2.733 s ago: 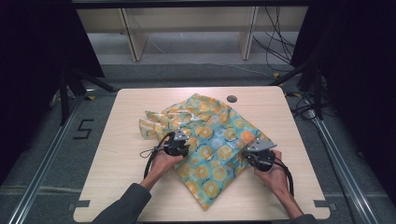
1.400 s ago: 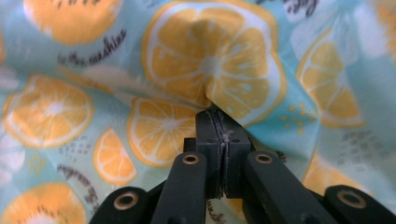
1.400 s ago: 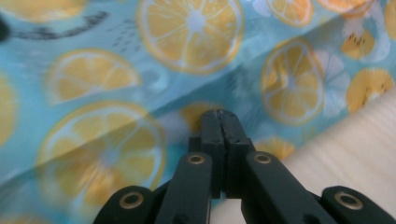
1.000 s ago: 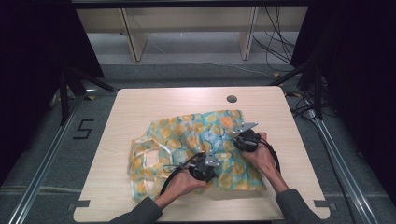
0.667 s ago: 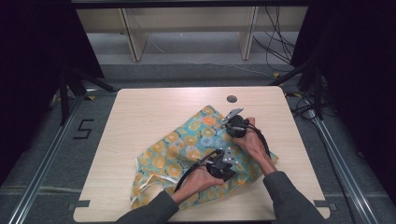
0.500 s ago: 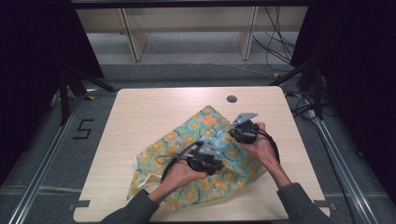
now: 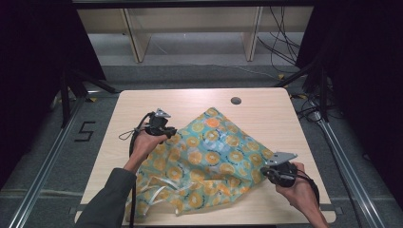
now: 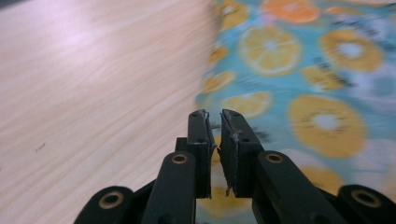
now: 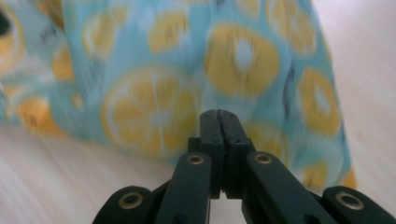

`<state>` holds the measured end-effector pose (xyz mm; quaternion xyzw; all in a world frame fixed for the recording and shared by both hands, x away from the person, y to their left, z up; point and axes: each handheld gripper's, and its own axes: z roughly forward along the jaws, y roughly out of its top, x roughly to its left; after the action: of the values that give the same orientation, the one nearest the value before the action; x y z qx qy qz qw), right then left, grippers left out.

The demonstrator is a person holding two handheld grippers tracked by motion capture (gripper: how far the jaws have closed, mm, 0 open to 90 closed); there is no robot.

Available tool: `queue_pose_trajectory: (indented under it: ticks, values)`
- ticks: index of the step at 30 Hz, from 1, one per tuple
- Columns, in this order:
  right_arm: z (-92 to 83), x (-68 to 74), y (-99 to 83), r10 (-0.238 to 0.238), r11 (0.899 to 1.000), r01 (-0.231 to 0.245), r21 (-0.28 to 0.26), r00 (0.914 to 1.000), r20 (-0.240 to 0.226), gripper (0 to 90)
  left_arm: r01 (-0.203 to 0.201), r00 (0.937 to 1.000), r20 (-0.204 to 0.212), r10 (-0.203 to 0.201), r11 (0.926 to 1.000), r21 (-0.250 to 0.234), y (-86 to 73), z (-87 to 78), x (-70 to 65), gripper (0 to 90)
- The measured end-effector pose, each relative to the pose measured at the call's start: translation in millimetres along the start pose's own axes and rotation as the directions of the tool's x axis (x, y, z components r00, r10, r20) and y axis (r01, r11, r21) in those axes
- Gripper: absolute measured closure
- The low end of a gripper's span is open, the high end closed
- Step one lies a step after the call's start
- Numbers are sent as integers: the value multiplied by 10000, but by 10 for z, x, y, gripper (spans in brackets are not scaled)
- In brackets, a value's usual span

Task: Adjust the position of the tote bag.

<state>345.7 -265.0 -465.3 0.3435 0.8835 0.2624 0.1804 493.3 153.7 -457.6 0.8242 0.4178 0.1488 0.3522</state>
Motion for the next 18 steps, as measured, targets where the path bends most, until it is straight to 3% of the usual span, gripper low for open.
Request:
queue_pose_trajectory:
  ticks: [2, 4, 5, 10, 14, 18]
  values:
    - [47, 27, -89, 297, 9991, -296, 318, 9995, -44, 900, 218, 9997, 57, -219, 9996, 166, -46, 122, 34, 808]
    - [131, 59, -110, 580, 9971, -571, 511, 9982, -156, 900, 492, 9968, 605, -515, 9980, 393, -76, 212, 28, 809]
    - [164, 52, -100, 457, 9977, -449, 510, 9989, -132, 900, 541, 9948, 836, -579, 9974, 474, -89, 250, -6, 811]
    - [337, -48, 72, 145, 9984, -150, 536, 9998, 100, 900, -314, 9920, 1247, 195, 9951, 938, -149, 301, -174, 819]
    - [506, -145, 258, 75, 9983, -97, 575, 9992, 387, 900, -363, 9900, 1395, 194, 9922, 1194, -200, 264, -260, 821]
    - [728, -278, 502, -37, 9987, -9, 518, 9960, 887, 900, -468, 9856, 1670, 279, 9927, 1108, -225, 232, -285, 821]
